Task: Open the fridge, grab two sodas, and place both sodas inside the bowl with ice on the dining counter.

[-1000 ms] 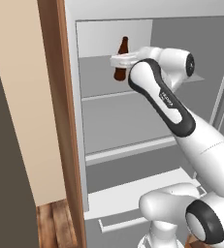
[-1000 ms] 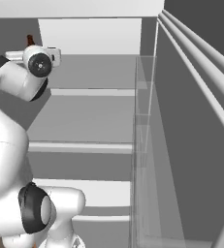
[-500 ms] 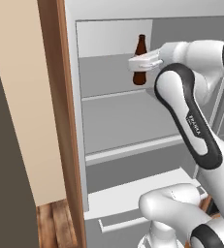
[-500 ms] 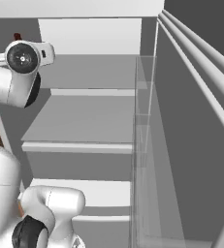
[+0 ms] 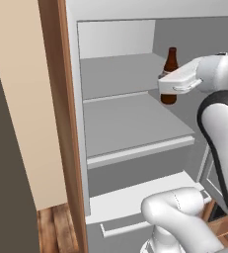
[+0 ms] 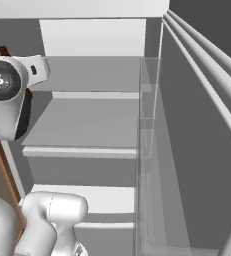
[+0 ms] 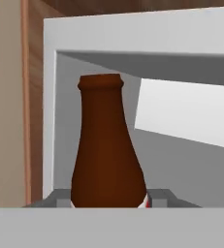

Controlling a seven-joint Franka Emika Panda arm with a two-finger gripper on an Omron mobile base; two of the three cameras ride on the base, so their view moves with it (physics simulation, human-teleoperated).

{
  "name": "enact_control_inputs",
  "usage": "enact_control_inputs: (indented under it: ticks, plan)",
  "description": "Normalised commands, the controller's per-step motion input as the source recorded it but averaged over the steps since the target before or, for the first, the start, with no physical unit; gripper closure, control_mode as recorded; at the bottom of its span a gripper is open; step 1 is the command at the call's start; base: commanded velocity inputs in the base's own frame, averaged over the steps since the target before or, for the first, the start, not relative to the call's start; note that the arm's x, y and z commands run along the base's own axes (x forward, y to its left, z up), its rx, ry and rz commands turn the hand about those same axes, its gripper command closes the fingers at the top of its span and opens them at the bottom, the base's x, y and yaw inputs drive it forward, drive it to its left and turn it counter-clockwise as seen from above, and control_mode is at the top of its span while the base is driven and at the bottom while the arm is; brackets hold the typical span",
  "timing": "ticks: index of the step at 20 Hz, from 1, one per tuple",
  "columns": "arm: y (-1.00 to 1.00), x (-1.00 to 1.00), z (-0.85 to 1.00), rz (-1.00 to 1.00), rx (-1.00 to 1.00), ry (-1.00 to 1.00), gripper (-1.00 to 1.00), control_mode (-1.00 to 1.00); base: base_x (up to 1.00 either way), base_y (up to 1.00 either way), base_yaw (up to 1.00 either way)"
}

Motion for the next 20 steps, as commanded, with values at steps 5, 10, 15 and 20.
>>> enact_control_inputs:
  ticks: [5,10,15,20]
  plan:
    - [-0.04,-1.0,0.0,0.0,-0.2,0.1,1.0,-1.0,0.0,0.0,0.0]
    - [-0.09,-0.95,-0.08,-0.02,-0.19,0.13,1.0,-1.0,0.0,0.0,0.0]
    - [-0.01,-0.56,-0.15,-0.04,-0.1,0.05,1.0,-1.0,0.0,0.0,0.0]
    - [0.01,-0.07,-0.15,0.0,-0.04,0.07,1.0,-1.0,0.0,0.0,0.0]
